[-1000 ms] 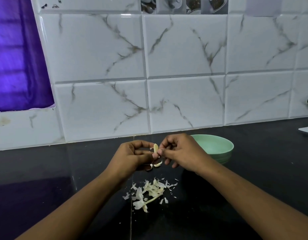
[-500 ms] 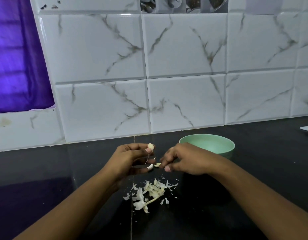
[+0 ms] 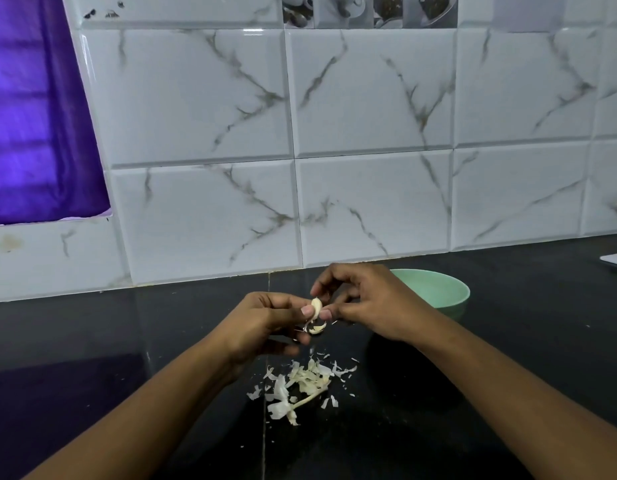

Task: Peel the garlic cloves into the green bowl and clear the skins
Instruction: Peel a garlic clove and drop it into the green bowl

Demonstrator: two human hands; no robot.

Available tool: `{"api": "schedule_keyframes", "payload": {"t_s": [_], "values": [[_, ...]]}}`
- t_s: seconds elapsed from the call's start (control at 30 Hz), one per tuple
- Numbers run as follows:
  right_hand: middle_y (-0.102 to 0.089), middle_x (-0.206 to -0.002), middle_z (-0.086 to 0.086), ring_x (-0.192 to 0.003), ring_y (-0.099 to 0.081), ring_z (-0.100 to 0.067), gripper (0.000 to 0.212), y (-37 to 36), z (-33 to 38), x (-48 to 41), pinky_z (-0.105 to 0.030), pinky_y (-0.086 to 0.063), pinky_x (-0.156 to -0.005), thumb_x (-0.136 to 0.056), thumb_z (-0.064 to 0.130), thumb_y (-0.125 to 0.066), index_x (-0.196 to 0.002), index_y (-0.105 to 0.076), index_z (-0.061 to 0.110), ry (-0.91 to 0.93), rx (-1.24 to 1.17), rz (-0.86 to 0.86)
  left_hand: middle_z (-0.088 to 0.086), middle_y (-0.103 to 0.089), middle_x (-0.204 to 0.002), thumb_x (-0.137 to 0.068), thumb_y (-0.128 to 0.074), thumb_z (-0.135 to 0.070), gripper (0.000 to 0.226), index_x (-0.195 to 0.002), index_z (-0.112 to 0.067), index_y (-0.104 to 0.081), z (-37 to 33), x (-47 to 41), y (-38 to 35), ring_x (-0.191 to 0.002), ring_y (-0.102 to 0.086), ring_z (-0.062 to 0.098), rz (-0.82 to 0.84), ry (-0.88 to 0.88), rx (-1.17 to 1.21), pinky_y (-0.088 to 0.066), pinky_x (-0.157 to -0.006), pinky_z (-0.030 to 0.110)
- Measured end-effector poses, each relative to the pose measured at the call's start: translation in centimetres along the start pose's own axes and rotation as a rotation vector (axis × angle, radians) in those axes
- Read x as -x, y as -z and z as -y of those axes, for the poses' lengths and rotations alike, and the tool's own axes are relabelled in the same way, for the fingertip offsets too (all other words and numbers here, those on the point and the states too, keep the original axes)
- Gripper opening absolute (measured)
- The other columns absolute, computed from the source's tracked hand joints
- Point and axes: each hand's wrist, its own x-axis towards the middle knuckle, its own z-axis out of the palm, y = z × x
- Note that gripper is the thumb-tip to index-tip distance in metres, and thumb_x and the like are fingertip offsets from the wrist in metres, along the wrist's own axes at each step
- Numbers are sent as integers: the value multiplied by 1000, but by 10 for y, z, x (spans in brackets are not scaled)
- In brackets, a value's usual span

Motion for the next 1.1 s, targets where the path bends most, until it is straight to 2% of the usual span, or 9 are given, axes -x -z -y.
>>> {"api": "schedule_keyframes", "payload": {"t_s": [0.07, 0.23, 0.37, 0.5, 0.67, 0.8, 0.93, 1.0, 1.1], "values": [[-68, -81, 5, -67, -64, -8, 24, 0, -1, -1, -17, -46, -58, -75, 1, -75, -87, -65, 19, 14, -54, 2, 3, -71, -73, -68, -70, -25, 22, -85, -11, -75, -1, 0, 1, -59, -63, 9, 2, -7, 7, -50, -54, 21], [-70, -76, -1, -66, -65, -7, 19, 6, -3, 0, -19, -49, -59, -75, 1, -76, -81, -68, 18, 31, -136, -2, 2, -68, -67, -66, -70, -23, 16, -78, -14, -75, -3, 1, 0, -57, -61, 9, 23, -11, -11, -50, -52, 22], [-70, -71, 2, -68, -66, -7, 16, 10, 0, 3, -25, -51, -62, -78, 2, -74, -81, -67, 16, 8, -90, 72, 3, -66, -68, -70, -70, -18, 6, -71, -14, -74, -3, 1, 0, -54, -57, 10, 49, 7, -51, -50, -53, 25], [-69, -66, 4, -65, -66, -7, 13, 14, 2, 5, -30, -52, -65, -82, 3, -70, -85, -62, 13, -24, -41, 191, 10, -59, -70, -81, -66, -7, 9, -75, -7, -73, -4, 1, -2, -51, -54, 11, 73, 16, -97, -51, -52, 25], [-70, -70, 0, -71, -69, -13, 12, 15, 3, 7, -40, -56, -72, -82, 4, -69, -85, -62, 13, -33, 12, 265, 0, -57, -56, -84, -63, 0, 15, -73, -6, -71, -4, 1, -3, -48, -53, 10, 119, 23, -158, -49, -51, 22], [-66, -74, -1, -70, -69, -14, 9, 13, 2, 6, -26, -54, -65, -85, 7, -68, -85, -60, 12, -31, 62, 298, 0, -59, -57, -83, -64, 1, 15, -72, -6, -71, -3, 1, -3, -49, -53, 10, 117, 23, -178, -49, -51, 20], [-63, -69, -5, -66, -69, -18, 13, 9, 1, 6, -20, -50, -61, -90, 10, -61, -85, -54, 19, 8, 166, 312, 3, -59, -61, -83, -65, 0, 15, -71, -7, -71, -1, 0, -2, -50, -53, 11, 91, 17, -177, -49, -51, 21], [-61, -59, 5, -66, -70, -23, 15, 7, -1, 5, -18, -46, -61, -92, 13, -59, -84, -51, 23, 26, 215, 278, 9, -58, -67, -84, -65, -2, 16, -71, -7, -72, 0, -2, -1, -52, -52, 12, 53, 13, -133, -50, -53, 23], [-56, -51, 11, -63, -69, -18, 11, 7, -3, 4, -16, -43, -57, -92, 17, -60, -85, -52, 23, 53, 239, 212, 7, -63, -68, -85, -64, -3, 17, -71, -9, -72, 1, -4, -2, -53, -53, 11, 11, 5, -59, -50, -52, 24]]}}
